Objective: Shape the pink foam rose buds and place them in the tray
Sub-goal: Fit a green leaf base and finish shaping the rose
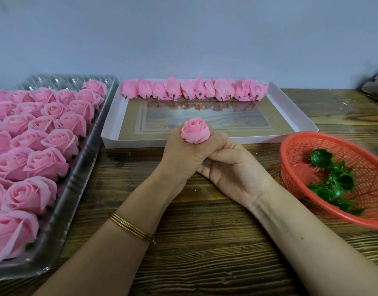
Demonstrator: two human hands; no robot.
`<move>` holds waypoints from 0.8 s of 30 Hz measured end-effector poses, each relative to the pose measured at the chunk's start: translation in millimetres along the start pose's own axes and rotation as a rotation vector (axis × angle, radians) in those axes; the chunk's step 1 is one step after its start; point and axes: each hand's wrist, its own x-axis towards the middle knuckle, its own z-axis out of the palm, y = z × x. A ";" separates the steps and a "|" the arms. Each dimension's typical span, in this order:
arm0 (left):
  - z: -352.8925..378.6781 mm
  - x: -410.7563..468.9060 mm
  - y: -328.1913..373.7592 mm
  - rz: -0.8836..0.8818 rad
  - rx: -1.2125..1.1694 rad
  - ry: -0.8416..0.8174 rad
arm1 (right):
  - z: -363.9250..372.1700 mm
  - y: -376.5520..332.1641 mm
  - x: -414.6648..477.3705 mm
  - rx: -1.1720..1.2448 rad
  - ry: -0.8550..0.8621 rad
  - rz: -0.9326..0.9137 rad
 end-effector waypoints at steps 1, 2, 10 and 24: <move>0.1 0.0 0.1 -0.003 0.007 0.003 | 0.3 0.2 0.2 -0.003 0.003 -0.002; 0.3 -0.1 0.6 -0.009 0.010 0.007 | 0.8 0.4 0.2 -0.006 0.006 -0.002; 3.9 -0.2 2.5 -0.081 0.006 0.051 | 3.4 1.4 1.7 -0.016 0.040 -0.004; -1.7 3.1 8.3 -0.116 -0.027 0.056 | -0.8 0.2 4.2 -0.025 0.143 -0.015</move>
